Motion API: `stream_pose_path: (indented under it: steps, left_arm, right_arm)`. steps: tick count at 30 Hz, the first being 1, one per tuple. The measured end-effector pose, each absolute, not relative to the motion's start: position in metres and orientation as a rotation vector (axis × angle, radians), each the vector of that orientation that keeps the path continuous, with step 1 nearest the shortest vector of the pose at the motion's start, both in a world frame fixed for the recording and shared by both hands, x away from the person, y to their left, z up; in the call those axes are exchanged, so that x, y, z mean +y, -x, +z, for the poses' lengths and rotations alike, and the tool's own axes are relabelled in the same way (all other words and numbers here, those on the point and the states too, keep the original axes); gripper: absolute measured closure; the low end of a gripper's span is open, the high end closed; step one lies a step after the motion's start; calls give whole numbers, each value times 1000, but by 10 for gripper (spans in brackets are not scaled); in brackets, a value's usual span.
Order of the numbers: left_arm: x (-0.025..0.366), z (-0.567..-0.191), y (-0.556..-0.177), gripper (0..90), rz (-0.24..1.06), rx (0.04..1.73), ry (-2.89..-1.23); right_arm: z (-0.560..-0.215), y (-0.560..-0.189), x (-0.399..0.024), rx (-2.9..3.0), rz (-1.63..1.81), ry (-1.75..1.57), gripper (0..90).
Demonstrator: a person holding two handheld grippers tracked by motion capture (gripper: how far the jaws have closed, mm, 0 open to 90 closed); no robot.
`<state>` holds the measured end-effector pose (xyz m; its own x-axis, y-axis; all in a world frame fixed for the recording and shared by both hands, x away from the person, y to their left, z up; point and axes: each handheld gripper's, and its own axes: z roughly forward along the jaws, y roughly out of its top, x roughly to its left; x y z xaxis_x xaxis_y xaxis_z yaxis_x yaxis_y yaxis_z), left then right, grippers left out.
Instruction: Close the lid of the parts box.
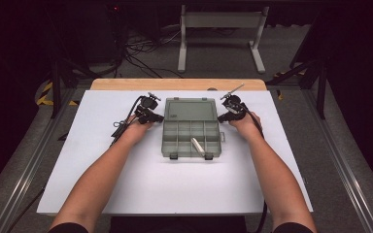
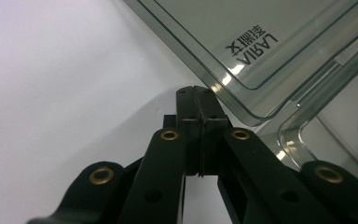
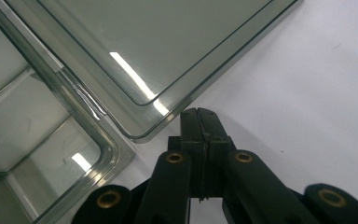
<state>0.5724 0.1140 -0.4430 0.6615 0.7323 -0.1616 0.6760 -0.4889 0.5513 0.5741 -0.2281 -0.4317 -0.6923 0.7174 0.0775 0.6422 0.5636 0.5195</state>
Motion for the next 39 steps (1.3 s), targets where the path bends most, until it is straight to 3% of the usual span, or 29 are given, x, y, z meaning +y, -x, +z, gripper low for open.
stream_pose_path:
  steps: [39]
  left_arm:
    - [107,-435,-576,894,226,1091,-2229]
  right_arm:
    - [-422,-583,-228,2514,887,-1216,900]
